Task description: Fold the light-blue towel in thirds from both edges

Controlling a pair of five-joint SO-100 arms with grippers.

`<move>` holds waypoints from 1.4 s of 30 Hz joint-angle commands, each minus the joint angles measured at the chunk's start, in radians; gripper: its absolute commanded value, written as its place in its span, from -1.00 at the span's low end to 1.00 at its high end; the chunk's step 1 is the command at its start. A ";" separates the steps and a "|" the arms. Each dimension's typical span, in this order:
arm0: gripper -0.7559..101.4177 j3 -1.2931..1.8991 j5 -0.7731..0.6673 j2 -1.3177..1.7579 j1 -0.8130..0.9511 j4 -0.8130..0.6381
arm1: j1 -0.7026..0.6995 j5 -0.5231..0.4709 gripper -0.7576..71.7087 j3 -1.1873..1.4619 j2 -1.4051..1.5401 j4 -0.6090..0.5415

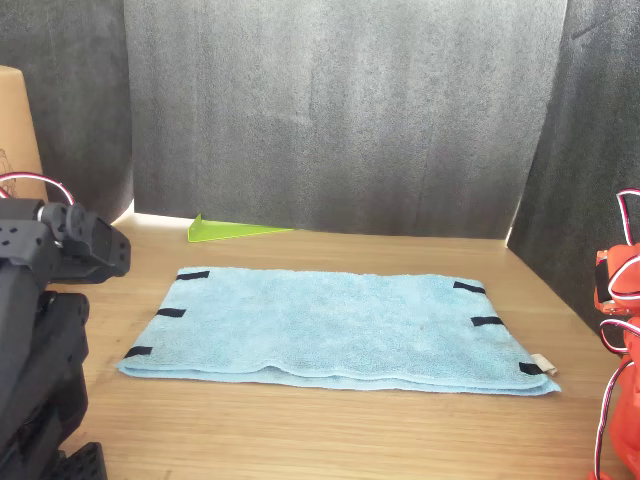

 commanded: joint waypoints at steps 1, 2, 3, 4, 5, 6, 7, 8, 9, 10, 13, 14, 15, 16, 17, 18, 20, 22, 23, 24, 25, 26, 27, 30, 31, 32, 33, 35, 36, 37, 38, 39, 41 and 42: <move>-0.99 -0.006 0.014 0.005 0.023 0.006 | 0.025 0.014 -0.98 -0.003 0.000 -0.003; -0.99 -0.006 0.017 0.005 0.020 0.006 | 0.025 0.014 -0.98 -0.003 0.000 -0.003; -0.99 -0.006 0.018 0.005 0.018 0.006 | 0.025 0.014 -0.98 -0.003 0.000 -0.003; -0.99 -0.006 0.018 0.005 0.017 0.006 | 0.025 0.014 -0.98 -0.003 0.000 -0.003; -0.99 -0.006 0.020 0.005 0.017 0.006 | 0.025 0.014 -0.98 -0.003 0.000 -0.003; -0.99 -0.006 0.020 0.005 0.017 0.006 | 0.025 0.014 -0.98 -0.003 0.000 -0.003; -0.99 -0.006 0.020 0.005 0.017 0.006 | 0.025 0.014 -0.98 -0.003 0.000 -0.003; -0.99 -0.006 0.020 0.005 0.017 0.006 | 0.025 0.014 -0.98 -0.003 0.000 -0.003; -0.99 -0.006 0.020 0.005 0.017 0.006 | 0.025 0.014 -0.98 -0.003 0.000 -0.003; -0.99 -0.006 0.020 0.005 0.017 0.006 | 0.025 0.014 -0.98 -0.003 0.000 -0.003; -0.99 -0.006 0.020 0.005 0.017 0.006 | 0.026 0.014 -0.98 -0.003 0.000 -0.003; -0.99 -0.006 0.018 0.005 0.017 0.006 | 0.026 0.012 -0.98 -0.003 0.000 -0.003; -0.99 -0.006 0.018 0.005 0.017 0.006 | 0.028 0.012 -0.98 -0.003 0.000 -0.003; -0.99 -0.006 0.018 0.005 0.017 0.006 | 0.029 0.011 -0.98 -0.003 0.000 -0.003; -0.99 -0.006 0.018 0.005 0.017 0.006 | 0.029 0.011 -0.98 -0.003 0.000 -0.003; -0.99 -0.006 0.018 0.005 0.017 0.006 | 0.029 0.011 -0.98 -0.003 0.000 -0.003; -0.99 -0.006 0.018 0.005 0.017 0.006 | 0.029 0.011 -0.98 -0.003 0.000 -0.003; -0.99 -0.006 0.018 0.005 0.017 0.006 | 0.029 0.011 -0.98 -0.003 0.000 -0.003; -0.99 -0.006 0.018 0.005 0.017 0.006 | 0.029 0.011 -0.98 -0.003 0.000 -0.003; -0.99 -0.006 0.018 0.005 0.017 0.006 | 0.029 0.011 -0.98 -0.003 0.000 -0.003; -0.99 -0.006 0.018 0.005 0.017 0.006 | 0.029 0.011 -0.98 -0.003 0.000 -0.003; -0.99 -0.005 0.015 0.005 0.020 0.000 | 0.029 0.011 -0.98 -0.003 0.000 -0.005; -0.99 -0.005 0.011 0.005 0.026 -0.003 | 0.029 0.011 -0.98 -0.003 0.000 -0.008; -0.99 -0.002 0.018 0.005 0.028 -0.012 | 0.029 0.014 -0.98 -0.006 0.000 -0.014; -0.99 -0.005 0.026 0.006 0.028 -0.015 | 0.026 0.020 -0.98 -0.006 0.000 -0.020; -0.99 -0.014 0.028 0.006 0.032 -0.014 | 0.018 0.026 -0.98 -0.008 0.000 -0.021; -0.99 -0.028 0.028 -0.005 0.037 -0.012 | 0.017 0.026 -0.98 -0.011 -0.006 -0.021; -0.99 -0.057 0.038 -0.087 0.034 -0.032 | 0.018 0.021 -0.98 -0.020 -0.028 -0.020; -0.99 -0.074 0.043 -0.149 0.026 -0.052 | 0.018 0.014 -0.98 -0.028 -0.044 -0.023; -0.99 -0.097 0.046 -0.213 0.021 -0.071 | 0.015 0.006 -0.98 -0.043 -0.071 -0.026; -0.99 -0.124 0.051 -0.270 0.020 -0.081 | 0.012 0.000 -0.98 -0.069 -0.103 -0.026; -0.99 -0.156 0.055 -0.324 0.020 -0.086 | 0.009 -0.005 -0.98 -0.104 -0.143 -0.026; -0.99 -0.227 0.081 -0.416 0.021 -0.081 | 0.018 -0.005 -0.98 -0.207 -0.259 -0.015; -0.99 -0.267 0.092 -0.469 0.023 -0.078 | 0.034 -0.006 -0.98 -0.273 -0.333 0.000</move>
